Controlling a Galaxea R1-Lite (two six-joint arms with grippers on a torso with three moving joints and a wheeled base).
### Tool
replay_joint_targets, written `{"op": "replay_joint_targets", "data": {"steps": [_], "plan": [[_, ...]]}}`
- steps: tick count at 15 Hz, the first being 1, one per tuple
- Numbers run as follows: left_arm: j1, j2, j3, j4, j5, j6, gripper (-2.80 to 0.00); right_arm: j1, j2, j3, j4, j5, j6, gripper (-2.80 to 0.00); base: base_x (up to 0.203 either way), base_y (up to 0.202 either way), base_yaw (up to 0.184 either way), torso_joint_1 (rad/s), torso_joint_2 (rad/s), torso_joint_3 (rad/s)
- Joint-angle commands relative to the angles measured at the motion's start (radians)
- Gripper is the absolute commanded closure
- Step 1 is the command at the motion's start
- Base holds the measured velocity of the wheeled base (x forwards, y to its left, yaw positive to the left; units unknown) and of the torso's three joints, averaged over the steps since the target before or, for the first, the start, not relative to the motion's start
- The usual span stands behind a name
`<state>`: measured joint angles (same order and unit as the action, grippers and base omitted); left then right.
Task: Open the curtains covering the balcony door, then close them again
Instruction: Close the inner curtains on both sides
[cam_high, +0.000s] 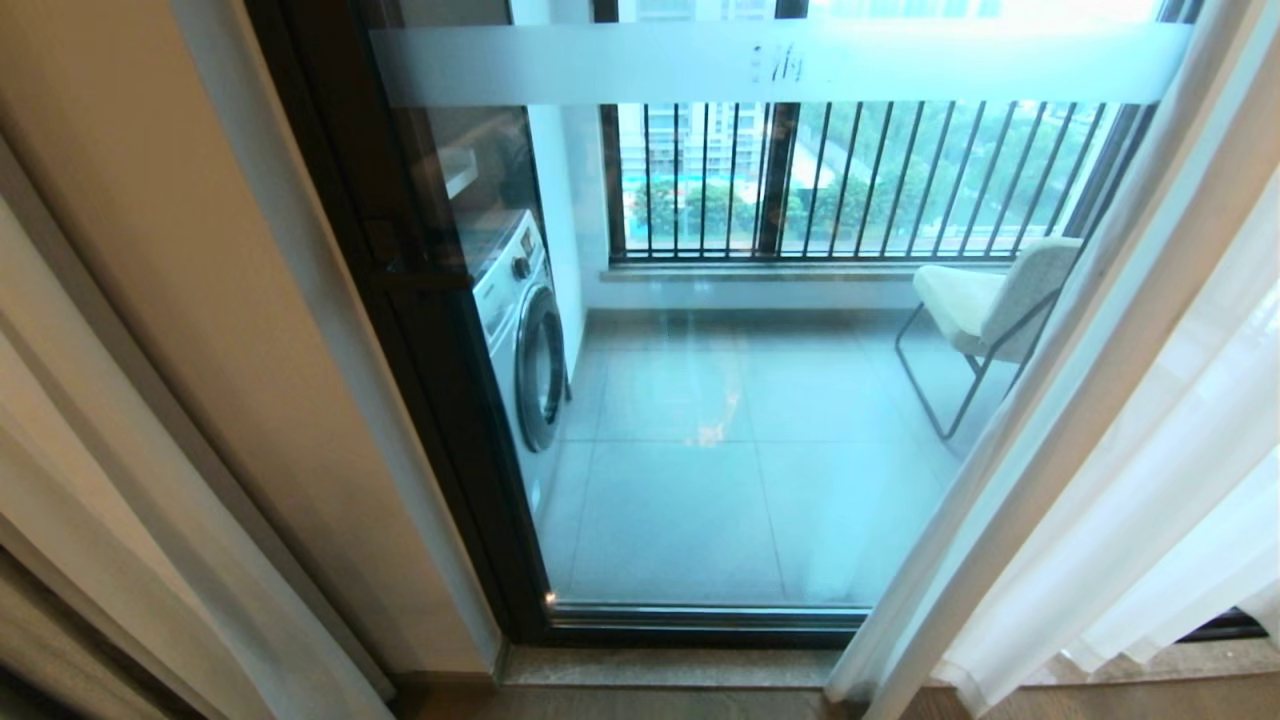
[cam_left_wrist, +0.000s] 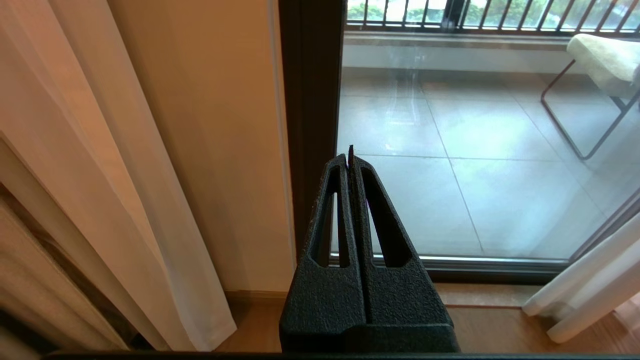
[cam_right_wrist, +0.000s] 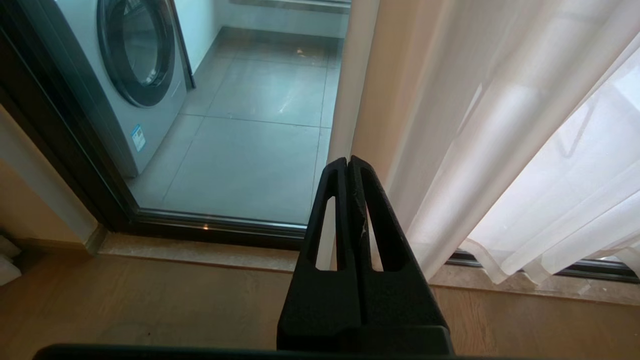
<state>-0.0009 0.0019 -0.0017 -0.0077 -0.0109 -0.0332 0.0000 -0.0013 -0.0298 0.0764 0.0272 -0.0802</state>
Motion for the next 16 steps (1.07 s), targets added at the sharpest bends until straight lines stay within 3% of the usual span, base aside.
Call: {"op": "replay_joint_targets", "data": {"steps": [1, 13, 16], "plan": [[0.001, 0.000, 0.000, 0.001, 0.000, -0.001, 0.00, 0.000, 0.001, -0.001, 0.000, 0.000, 0.000, 0.00, 0.000, 0.000, 0.000, 0.000, 0.00, 0.000], [0.000, 0.000, 0.000, 0.000, 0.000, -0.002, 0.00, 0.000, 0.001, 0.001, 0.000, 0.000, -0.001, 0.00, 0.000, 0.000, 0.000, 0.000, 0.00, 0.000], [-0.001, 0.000, 0.000, 0.000, 0.000, -0.002, 0.00, 0.000, 0.001, -0.001, 0.000, 0.000, -0.001, 0.00, 0.135, 0.000, 0.001, 0.001, 0.00, 0.002]]}}
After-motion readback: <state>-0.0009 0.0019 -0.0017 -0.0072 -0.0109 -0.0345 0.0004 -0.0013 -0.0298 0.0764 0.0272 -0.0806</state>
